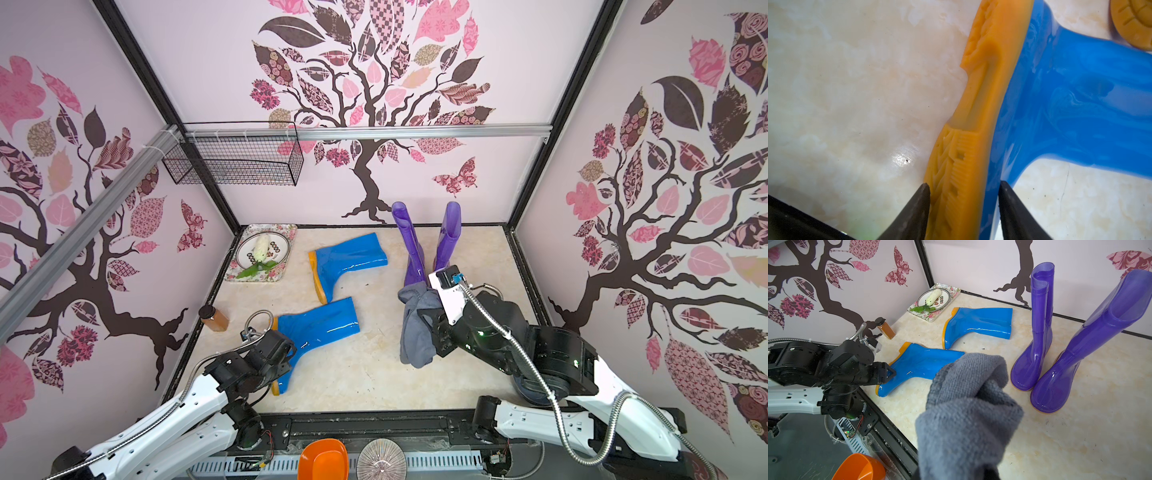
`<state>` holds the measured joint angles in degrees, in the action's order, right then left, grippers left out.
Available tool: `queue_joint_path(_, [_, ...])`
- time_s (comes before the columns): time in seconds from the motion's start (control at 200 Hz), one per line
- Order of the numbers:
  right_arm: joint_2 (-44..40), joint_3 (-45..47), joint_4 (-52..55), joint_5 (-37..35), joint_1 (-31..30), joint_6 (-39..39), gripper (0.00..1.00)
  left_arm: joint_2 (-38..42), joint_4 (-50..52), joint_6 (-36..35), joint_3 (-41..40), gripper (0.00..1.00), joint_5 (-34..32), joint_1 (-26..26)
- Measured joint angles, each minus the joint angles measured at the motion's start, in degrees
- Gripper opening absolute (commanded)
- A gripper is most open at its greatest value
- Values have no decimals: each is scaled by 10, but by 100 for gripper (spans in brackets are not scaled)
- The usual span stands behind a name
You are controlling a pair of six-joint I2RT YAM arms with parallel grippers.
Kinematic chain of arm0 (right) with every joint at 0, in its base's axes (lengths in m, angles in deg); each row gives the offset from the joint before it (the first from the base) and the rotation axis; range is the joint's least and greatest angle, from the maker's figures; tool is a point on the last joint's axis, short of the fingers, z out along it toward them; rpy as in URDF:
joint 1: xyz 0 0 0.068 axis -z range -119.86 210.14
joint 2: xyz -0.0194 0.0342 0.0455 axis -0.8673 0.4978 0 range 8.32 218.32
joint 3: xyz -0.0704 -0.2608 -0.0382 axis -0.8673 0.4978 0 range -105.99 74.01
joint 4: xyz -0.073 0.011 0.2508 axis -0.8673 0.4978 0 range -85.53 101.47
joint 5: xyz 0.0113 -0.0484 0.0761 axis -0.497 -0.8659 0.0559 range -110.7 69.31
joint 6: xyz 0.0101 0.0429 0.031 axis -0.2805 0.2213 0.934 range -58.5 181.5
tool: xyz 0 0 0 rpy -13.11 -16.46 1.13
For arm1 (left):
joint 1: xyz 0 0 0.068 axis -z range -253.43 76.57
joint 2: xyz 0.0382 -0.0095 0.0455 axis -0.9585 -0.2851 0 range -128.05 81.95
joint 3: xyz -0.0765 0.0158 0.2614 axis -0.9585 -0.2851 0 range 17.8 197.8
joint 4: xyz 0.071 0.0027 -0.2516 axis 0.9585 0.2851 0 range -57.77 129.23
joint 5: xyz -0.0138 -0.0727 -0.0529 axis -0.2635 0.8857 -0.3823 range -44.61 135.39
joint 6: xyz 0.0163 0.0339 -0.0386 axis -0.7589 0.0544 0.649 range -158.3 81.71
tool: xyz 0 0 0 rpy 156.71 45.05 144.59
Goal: Wipe the rubber boots with a cloth
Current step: Pick up the rubber boot from the center of the board, then place the rubber boot at the center of the board.
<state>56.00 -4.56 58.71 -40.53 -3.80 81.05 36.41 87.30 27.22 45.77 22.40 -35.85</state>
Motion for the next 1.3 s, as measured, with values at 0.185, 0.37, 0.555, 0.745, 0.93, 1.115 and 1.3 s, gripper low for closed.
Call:
queue_joint_path(0.185, [5,1,-6,9,0,2,0,-1,1,-23,0,7,-4,0])
queue_joint_path(0.37, [10,1,-6,23,0,6,0,28,17,-26,1,0,13,0])
queue_joint_path(0.555, [24,-19,-6,45,0,15,0,65,64,1,16,0,40,63])
queue_joint_path(0.745, [43,-44,-9,69,0,19,0,-24,94,2,112,0,30,181])
queue_joint_path(0.93, [52,-53,-21,85,0,23,0,-139,41,-21,167,0,0,272])
queue_joint_path(1.115, [41,34,-85,90,0,39,0,-226,-80,-89,167,0,-3,283])
queue_joint_path(1.3, [43,192,-167,96,0,70,0,-283,-208,-159,146,15,-10,283])
